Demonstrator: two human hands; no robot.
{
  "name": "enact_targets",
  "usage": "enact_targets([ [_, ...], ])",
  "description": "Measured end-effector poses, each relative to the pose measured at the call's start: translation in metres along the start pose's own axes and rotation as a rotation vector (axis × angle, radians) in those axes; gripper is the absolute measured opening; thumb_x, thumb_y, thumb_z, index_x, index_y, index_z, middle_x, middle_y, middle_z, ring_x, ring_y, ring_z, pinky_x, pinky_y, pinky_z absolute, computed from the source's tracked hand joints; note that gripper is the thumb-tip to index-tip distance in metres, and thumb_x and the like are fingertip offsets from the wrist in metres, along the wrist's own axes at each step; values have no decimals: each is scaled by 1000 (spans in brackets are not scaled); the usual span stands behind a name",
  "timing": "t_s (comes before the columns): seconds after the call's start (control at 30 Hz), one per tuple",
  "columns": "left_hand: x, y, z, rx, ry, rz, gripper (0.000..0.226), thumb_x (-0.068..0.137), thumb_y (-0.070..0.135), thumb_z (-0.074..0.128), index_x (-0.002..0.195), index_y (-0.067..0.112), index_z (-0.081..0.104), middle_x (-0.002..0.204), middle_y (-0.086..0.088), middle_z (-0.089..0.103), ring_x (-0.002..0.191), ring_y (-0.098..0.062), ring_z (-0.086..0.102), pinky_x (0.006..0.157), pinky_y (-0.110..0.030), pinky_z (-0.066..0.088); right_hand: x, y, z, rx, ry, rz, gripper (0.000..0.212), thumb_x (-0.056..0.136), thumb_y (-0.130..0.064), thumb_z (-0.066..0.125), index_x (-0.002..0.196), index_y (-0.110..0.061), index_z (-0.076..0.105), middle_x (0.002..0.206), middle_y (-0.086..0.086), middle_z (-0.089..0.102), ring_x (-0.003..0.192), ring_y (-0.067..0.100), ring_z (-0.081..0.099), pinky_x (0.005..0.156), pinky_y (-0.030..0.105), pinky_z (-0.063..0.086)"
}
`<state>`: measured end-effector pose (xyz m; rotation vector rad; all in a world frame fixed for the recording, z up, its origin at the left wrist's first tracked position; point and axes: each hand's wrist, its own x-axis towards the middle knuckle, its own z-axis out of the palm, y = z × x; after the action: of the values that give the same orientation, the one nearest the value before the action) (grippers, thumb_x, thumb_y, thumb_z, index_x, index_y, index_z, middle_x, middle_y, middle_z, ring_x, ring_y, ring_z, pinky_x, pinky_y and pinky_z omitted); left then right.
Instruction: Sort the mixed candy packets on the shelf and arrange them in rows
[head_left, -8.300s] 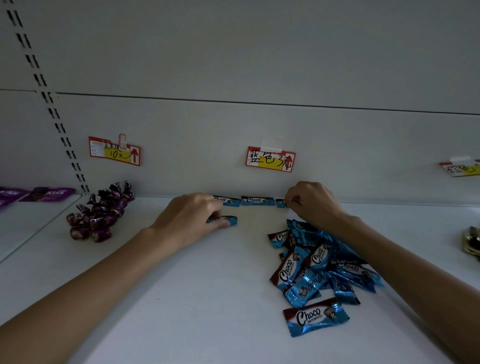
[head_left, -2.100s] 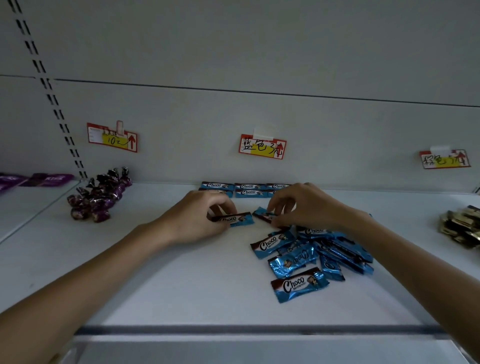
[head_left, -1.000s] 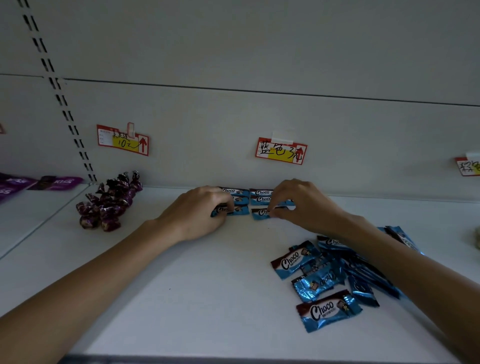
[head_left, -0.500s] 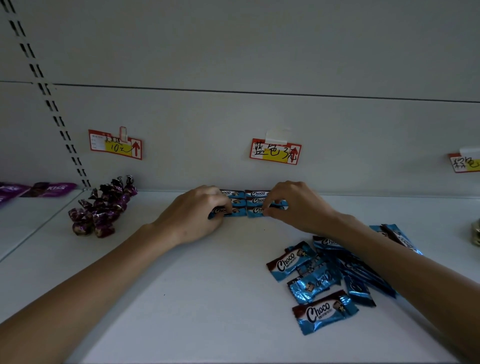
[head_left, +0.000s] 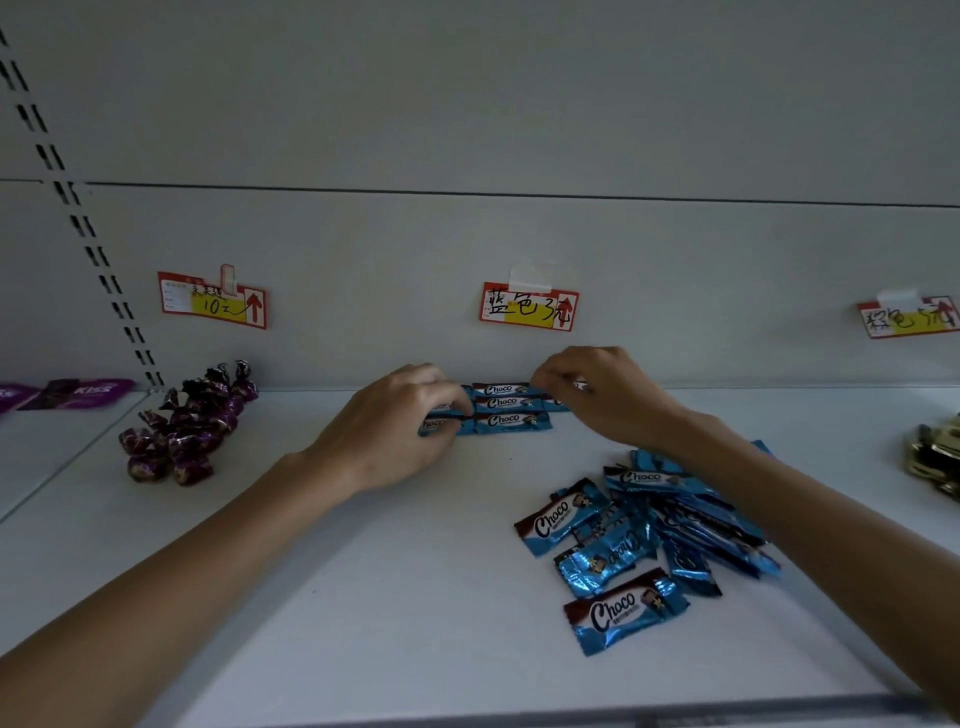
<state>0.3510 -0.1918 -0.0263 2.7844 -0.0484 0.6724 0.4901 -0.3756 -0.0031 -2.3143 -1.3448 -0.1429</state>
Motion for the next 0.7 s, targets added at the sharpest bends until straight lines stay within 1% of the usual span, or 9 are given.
enact_targets([
  [0.07, 4, 22, 3, -71, -2, 38, 20, 85, 29, 58, 100, 19, 67, 97, 4, 59, 87, -10, 52, 73, -28, 45, -10, 8, -12, -8, -10, 38, 24, 97, -20, 48, 107, -14, 68, 102, -1, 67, 84, 9, 57, 75, 16, 43],
  [0.13, 6, 48, 7, -149, -64, 66, 21, 85, 33, 64, 101, 19, 67, 95, 9, 58, 83, -5, 52, 74, -26, 44, -24, 15, -25, -19, -25, 43, 19, 94, -21, 53, 101, -17, 70, 95, -6, 67, 75, -2, 54, 68, 5, 39],
  [0.2, 6, 70, 12, -169, -182, 89, 29, 82, 45, 64, 103, 24, 65, 95, 12, 58, 82, -2, 51, 73, -24, 44, -39, 18, -35, -50, -94, 47, 13, 89, -28, 60, 97, -24, 70, 91, -12, 67, 74, -6, 55, 66, 5, 39],
  [0.27, 6, 83, 16, -125, -304, 102, 36, 78, 54, 62, 105, 30, 63, 98, 12, 59, 84, -3, 51, 72, -26, 46, -55, 19, -42, -46, -209, 73, 17, 85, -40, 63, 97, -30, 68, 92, -15, 65, 79, -5, 56, 65, 7, 39],
  [0.33, 6, 87, 18, -103, -367, 93, 36, 79, 52, 63, 107, 30, 62, 100, 12, 59, 85, -3, 52, 71, -22, 47, -69, 21, -43, -42, -297, 76, 24, 81, -45, 65, 101, -31, 68, 95, -17, 63, 84, -4, 55, 65, 6, 39],
  [0.4, 5, 86, 19, -176, -356, 51, 31, 80, 43, 66, 107, 28, 63, 98, 11, 61, 84, -1, 53, 67, -11, 43, -77, 23, -44, -56, -323, 67, 25, 80, -44, 67, 102, -32, 68, 98, -17, 62, 86, -3, 53, 67, 7, 38],
  [0.47, 4, 84, 19, -249, -330, 8, 30, 79, 36, 70, 107, 26, 63, 96, 10, 62, 82, 2, 55, 65, -6, 41, -80, 24, -47, -47, -327, 82, 24, 80, -41, 68, 102, -30, 68, 99, -16, 62, 88, -1, 53, 68, 8, 38],
  [0.6, 0, 81, 16, -269, -289, -9, 33, 78, 30, 73, 109, 25, 62, 93, 17, 59, 81, 6, 54, 66, -4, 42, -77, 27, -50, 27, -333, 87, 20, 78, -36, 72, 97, -30, 69, 90, -15, 66, 82, -2, 57, 65, 6, 40],
  [0.7, -5, 75, 11, -197, -194, 45, 28, 77, 27, 72, 104, 26, 64, 92, 20, 56, 84, 7, 53, 67, -4, 39, -69, 26, -45, 108, -209, 59, 18, 76, -32, 75, 91, -30, 67, 83, -16, 65, 77, -7, 57, 64, 4, 40],
])
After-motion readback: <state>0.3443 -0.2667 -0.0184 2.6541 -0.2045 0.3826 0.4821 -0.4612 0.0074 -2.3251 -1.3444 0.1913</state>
